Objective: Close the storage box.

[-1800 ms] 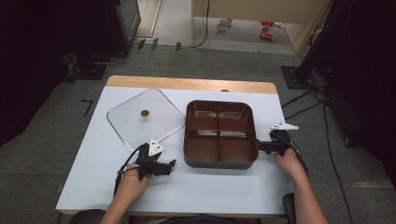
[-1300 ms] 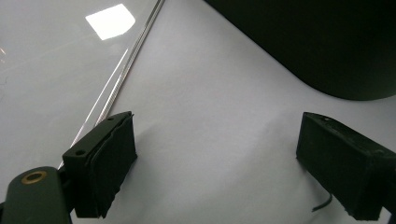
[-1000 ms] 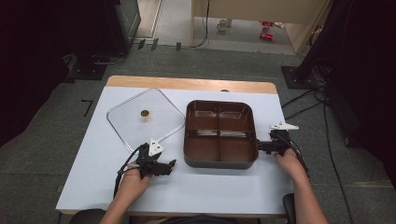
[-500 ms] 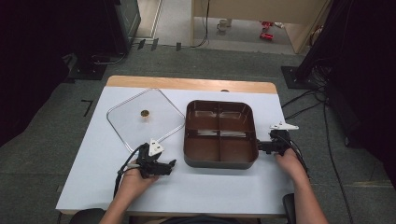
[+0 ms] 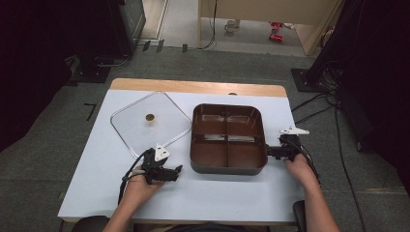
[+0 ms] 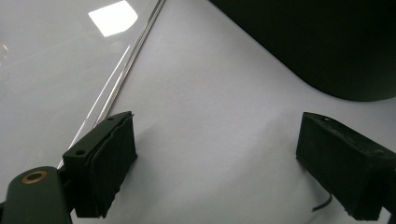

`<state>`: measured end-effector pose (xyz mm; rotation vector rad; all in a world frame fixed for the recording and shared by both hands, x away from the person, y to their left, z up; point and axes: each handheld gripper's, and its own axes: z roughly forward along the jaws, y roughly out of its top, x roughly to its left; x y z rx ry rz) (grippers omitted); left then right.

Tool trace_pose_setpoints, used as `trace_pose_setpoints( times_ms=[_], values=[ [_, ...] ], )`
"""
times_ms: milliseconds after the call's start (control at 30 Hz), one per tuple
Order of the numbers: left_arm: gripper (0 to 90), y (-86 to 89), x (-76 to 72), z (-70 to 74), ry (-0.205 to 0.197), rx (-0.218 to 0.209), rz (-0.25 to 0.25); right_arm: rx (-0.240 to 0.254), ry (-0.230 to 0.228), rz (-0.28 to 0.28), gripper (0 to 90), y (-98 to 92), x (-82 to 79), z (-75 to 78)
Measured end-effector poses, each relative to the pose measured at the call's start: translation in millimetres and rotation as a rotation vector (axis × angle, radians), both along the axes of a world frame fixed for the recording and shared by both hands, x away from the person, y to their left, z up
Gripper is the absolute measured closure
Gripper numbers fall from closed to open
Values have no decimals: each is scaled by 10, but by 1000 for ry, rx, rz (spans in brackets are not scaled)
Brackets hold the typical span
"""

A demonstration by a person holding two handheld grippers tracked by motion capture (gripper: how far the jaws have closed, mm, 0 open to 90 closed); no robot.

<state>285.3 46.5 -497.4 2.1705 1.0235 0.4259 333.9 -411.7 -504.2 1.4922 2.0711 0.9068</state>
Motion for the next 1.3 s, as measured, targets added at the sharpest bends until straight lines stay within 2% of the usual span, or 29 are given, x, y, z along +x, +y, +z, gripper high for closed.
trace_pose_setpoints(
  times_ms=[100, 233, 267, 333, 367, 500, 567, 700, 867, 967, 1100, 1300],
  values=[
    [126, -22, -4, 26, 23, 18, 14, 0, 0, 0, 93, 0, 0, 0],
    [126, -18, 17, 75, 68, 50, -28, 0, 0, 0, 94, 0, -1, 0],
    [134, -16, 20, 88, 75, 53, -26, 0, -1, 0, 94, 0, 0, 0],
    [147, -4, 28, 111, 92, 30, -27, 0, 0, 0, 94, 0, 0, 0],
    [149, -1, 30, 126, 89, 28, -26, 0, -1, 0, 94, 0, 0, 0],
    [164, 14, 14, 216, 29, 23, -31, 0, -1, 0, 94, 0, 0, 0],
    [188, 31, 15, 237, 24, 24, -34, 0, -1, 0, 94, 0, 0, 0],
    [216, 56, 39, 251, 45, 12, -40, 0, -1, 0, 94, 0, 0, 0],
    [227, 75, 100, 314, 74, -25, -46, 0, 0, 0, 94, 0, 0, 0],
    [238, 83, 127, 332, 63, -12, -44, 1, 0, 0, 94, 0, 0, 0],
    [245, 102, 179, 352, 69, -23, -39, 0, 0, 0, 94, 0, 0, 0],
    [249, 101, 273, 362, 68, -16, -44, 1, 0, 0, 94, 0, 0, 0]
  ],
)
